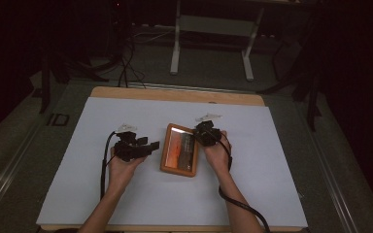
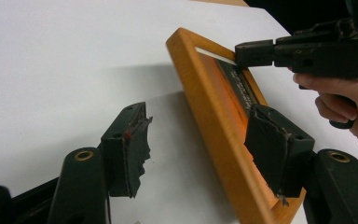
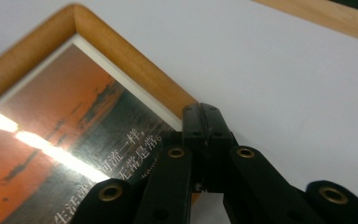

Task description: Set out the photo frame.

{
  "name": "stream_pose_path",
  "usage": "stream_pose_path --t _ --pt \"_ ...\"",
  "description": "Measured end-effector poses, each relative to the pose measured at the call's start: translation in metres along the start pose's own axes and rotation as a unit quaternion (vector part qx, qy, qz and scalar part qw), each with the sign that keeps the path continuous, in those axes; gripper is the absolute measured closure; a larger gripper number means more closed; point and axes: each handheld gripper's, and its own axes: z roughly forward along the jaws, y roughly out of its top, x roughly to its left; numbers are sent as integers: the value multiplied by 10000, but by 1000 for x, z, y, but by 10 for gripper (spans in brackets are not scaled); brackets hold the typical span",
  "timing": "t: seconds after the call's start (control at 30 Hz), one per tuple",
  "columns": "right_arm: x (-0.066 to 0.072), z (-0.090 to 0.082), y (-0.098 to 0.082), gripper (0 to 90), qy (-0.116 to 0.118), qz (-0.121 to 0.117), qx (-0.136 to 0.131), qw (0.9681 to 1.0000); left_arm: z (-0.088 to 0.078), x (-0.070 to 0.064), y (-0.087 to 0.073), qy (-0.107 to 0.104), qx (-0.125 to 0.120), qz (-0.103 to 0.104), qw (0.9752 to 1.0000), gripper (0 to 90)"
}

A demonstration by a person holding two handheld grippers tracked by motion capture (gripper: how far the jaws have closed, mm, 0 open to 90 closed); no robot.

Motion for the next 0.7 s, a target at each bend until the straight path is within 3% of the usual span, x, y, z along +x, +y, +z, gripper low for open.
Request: stream_pose_path --t 0.33,0.7 --pt "-7 8 -10 899 -62 56 211 9997 1 -2 0 -29 39 47 10000 392" --pt "-7 7 -10 899 -63 23 198 9998 0 -9 0 -131 29 84 9999 392"
